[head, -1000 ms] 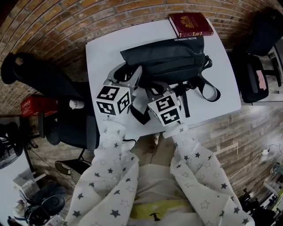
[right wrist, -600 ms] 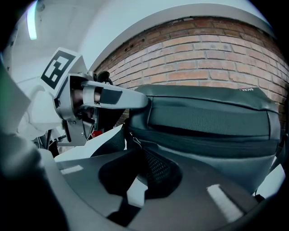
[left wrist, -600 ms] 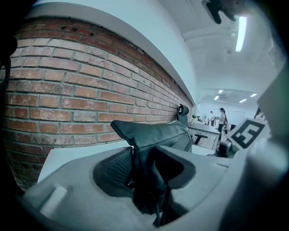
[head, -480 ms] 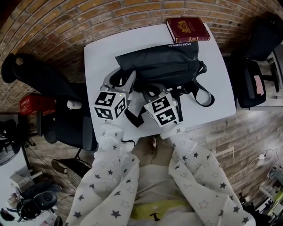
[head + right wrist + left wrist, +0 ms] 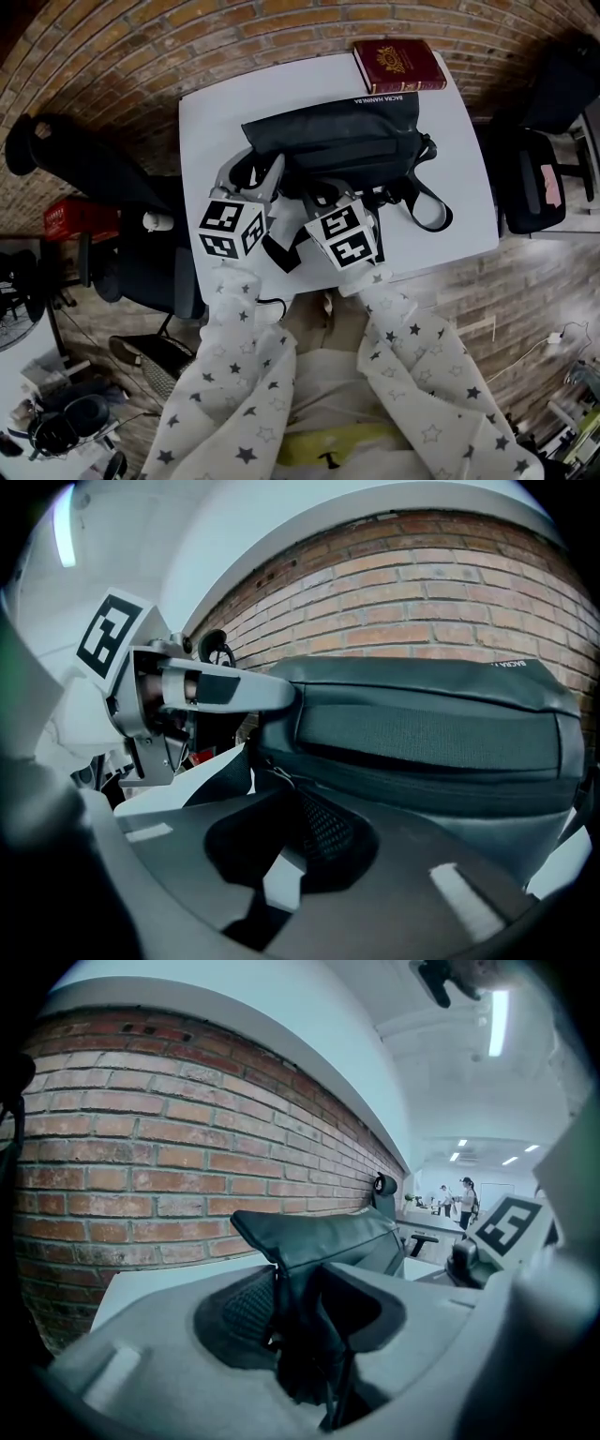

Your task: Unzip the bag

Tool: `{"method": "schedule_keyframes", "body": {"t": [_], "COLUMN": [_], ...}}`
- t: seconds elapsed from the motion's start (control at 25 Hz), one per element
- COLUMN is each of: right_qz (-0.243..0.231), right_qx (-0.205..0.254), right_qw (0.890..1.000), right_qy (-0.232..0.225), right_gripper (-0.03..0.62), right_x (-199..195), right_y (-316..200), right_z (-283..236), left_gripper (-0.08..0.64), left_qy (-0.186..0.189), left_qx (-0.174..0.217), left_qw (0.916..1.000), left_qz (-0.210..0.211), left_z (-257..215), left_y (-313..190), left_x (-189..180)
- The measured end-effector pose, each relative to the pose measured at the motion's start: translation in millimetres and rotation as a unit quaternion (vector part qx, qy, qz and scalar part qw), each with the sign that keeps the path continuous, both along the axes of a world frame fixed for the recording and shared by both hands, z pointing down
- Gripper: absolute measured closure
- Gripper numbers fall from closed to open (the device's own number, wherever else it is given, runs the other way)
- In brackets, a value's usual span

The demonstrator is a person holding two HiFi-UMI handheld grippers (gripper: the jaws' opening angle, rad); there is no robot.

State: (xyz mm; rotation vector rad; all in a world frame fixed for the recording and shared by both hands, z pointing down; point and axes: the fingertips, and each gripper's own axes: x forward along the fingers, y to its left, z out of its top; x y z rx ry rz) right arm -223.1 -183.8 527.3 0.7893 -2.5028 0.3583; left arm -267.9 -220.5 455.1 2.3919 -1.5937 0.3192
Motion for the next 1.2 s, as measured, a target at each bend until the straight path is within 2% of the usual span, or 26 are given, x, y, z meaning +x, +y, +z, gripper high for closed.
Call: {"method": "schedule_keyframes", "body": {"t": [0.56, 1.2], "right_qz": [0.022, 0.051], "right_qx": [0.002, 0.005], "right_qw": [1.000, 0.999], "right_qy": [0.006, 0.008], "right_gripper": [0.574, 0.574], "right_x": [11, 30], "right_y": [-5, -16], "right_z": [-3, -3], "left_gripper": [0.413, 0.416], "left_qy": [-0.011, -0.007], "left_qx": [0.002, 0.002], "left_qw": [0.9999, 0.9997], "left_qz": [-0.010, -0.023], "left_z": [-2, -1], "left_y": [4, 5], "left_x": [-5, -8]}}
